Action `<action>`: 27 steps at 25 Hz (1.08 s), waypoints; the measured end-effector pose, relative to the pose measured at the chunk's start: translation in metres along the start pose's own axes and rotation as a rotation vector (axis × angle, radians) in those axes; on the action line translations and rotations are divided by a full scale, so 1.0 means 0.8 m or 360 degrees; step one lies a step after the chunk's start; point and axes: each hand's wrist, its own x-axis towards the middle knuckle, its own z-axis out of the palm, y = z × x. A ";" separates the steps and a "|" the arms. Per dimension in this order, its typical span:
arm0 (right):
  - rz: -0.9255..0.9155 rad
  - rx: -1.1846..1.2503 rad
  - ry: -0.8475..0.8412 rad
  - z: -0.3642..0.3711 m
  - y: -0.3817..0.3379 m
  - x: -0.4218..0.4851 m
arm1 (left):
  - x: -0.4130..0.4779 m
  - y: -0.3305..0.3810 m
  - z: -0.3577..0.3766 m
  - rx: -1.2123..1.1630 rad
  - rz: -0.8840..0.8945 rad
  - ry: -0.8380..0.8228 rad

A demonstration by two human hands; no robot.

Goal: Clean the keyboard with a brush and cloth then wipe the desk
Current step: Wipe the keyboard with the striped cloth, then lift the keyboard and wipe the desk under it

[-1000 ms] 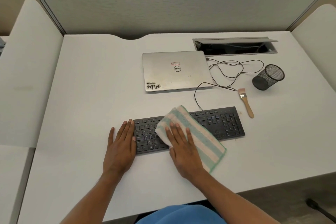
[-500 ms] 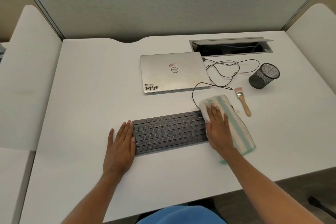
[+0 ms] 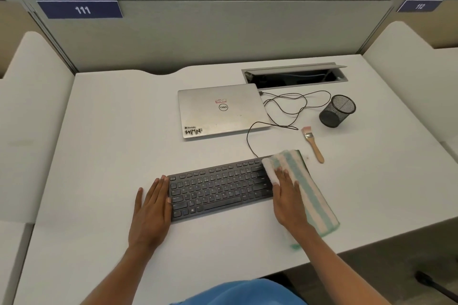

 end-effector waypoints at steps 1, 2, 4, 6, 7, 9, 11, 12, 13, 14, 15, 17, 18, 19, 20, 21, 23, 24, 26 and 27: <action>0.0054 0.0216 -0.0002 -0.017 -0.004 -0.002 | 0.000 0.002 -0.002 -0.0034 -0.0009 0.0026; 0.0125 0.0418 -0.0021 -0.032 -0.004 -0.002 | 0.001 0.006 -0.004 -0.0060 -0.0021 0.0064; 0.0237 0.0692 -0.0031 -0.064 -0.001 0.002 | 0.011 0.020 -0.013 -0.0068 -0.0022 0.0144; 0.0294 0.0811 0.0019 -0.092 0.014 0.004 | 0.027 0.046 -0.022 -0.0031 0.0073 0.0146; 0.0321 0.0862 0.0059 -0.105 0.022 0.006 | 0.037 0.063 -0.026 -0.0004 0.0162 0.0104; 0.0379 0.0970 0.0154 -0.135 0.033 0.006 | 0.057 0.098 -0.027 0.0040 0.0350 -0.0038; 0.0436 0.1026 0.0229 -0.168 0.043 0.006 | 0.074 0.136 -0.018 0.0090 0.0482 -0.0202; 0.0449 0.1027 0.0259 -0.184 0.048 0.005 | 0.081 0.153 -0.012 0.0122 0.0526 -0.0286; 0.0456 0.1008 0.0276 -0.199 0.055 0.004 | 0.087 0.168 -0.005 0.0152 0.0555 -0.0364; 0.0452 0.0971 0.0284 -0.209 0.066 0.004 | 0.091 0.181 0.003 0.0180 0.0572 -0.0432; 0.0434 0.0913 0.0278 -0.216 0.075 0.003 | 0.095 0.192 0.010 0.0212 0.0578 -0.0493; 0.0397 0.0736 0.0220 -0.219 0.093 0.001 | 0.102 0.208 0.021 0.0293 0.0563 -0.0618; 0.0395 0.0642 0.0176 -0.214 0.102 -0.002 | 0.104 0.212 0.025 0.0331 0.0551 -0.0669; 0.0407 0.0577 0.0121 -0.207 0.108 -0.005 | 0.106 0.216 0.028 0.0353 0.0541 -0.0706; 0.0421 0.0517 0.0065 -0.194 0.115 -0.008 | 0.108 0.219 0.029 0.0364 0.0532 -0.0734; 0.0446 0.0451 0.0021 -0.180 0.122 -0.012 | 0.109 0.221 0.029 0.0373 0.0521 -0.0761; 0.0419 0.0274 0.0022 -0.151 0.134 -0.019 | 0.111 0.224 0.026 0.0393 0.0495 -0.0810; 0.0368 0.0166 0.0030 -0.138 0.141 -0.021 | 0.112 0.224 0.024 0.0405 0.0486 -0.0830; 0.0313 -0.0046 0.0021 -0.118 0.150 -0.023 | 0.113 0.226 0.020 0.0422 0.0476 -0.0856; 0.0293 -0.0153 0.0020 -0.111 0.154 -0.023 | 0.114 0.227 0.019 0.0421 0.0471 -0.0860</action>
